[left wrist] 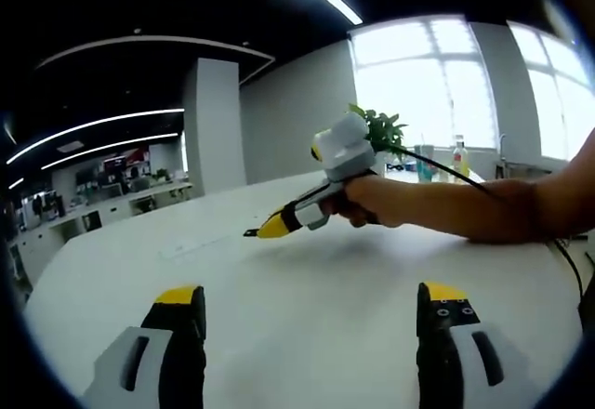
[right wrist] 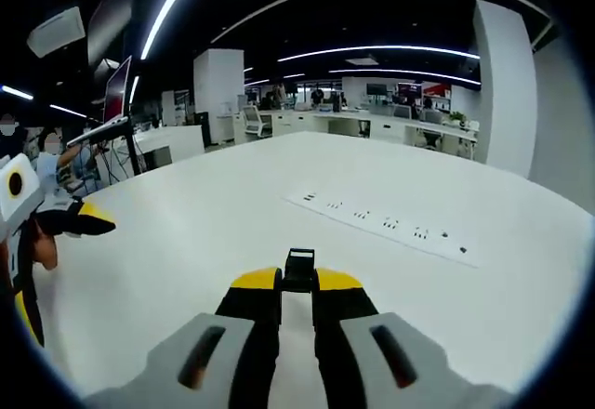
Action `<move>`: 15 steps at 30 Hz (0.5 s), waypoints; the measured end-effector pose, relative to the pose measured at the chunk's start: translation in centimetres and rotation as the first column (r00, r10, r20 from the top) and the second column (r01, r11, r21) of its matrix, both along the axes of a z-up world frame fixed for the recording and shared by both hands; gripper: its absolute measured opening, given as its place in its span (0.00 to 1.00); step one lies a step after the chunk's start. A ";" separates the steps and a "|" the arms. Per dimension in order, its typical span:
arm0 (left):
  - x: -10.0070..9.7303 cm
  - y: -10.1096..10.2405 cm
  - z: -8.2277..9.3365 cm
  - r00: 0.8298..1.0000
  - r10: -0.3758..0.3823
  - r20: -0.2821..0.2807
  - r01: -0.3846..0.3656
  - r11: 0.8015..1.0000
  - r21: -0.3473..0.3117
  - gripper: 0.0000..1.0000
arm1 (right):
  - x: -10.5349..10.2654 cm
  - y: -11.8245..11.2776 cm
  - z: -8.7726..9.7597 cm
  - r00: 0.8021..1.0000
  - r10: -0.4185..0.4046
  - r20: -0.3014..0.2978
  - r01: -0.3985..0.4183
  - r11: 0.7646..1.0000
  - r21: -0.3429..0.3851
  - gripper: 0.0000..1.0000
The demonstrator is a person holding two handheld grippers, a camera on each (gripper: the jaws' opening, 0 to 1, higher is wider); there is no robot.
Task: Snap the two parts of the plastic buckle together until the buckle closes and remains connected.
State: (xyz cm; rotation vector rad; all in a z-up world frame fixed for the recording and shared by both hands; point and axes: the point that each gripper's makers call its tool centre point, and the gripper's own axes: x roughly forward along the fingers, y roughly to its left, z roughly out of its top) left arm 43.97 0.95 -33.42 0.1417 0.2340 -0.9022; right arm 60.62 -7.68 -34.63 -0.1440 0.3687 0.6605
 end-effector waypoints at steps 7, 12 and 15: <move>-0.1 -0.1 0.0 1.000 -0.006 0.005 0.006 1.000 0.003 0.99 | 0.2 -0.1 -0.9 1.000 -0.004 -0.016 0.003 1.000 -0.027 0.10; -0.2 -0.2 -0.3 1.000 -0.011 0.000 0.011 1.000 0.011 0.99 | 0.3 -0.1 -1.3 1.000 -0.003 -0.020 0.002 0.999 -0.035 0.10; -0.2 -0.3 -0.5 1.000 -0.011 -0.002 0.011 1.000 0.016 0.99 | 0.3 0.0 -1.3 1.000 0.003 -0.022 -0.004 0.999 -0.037 0.10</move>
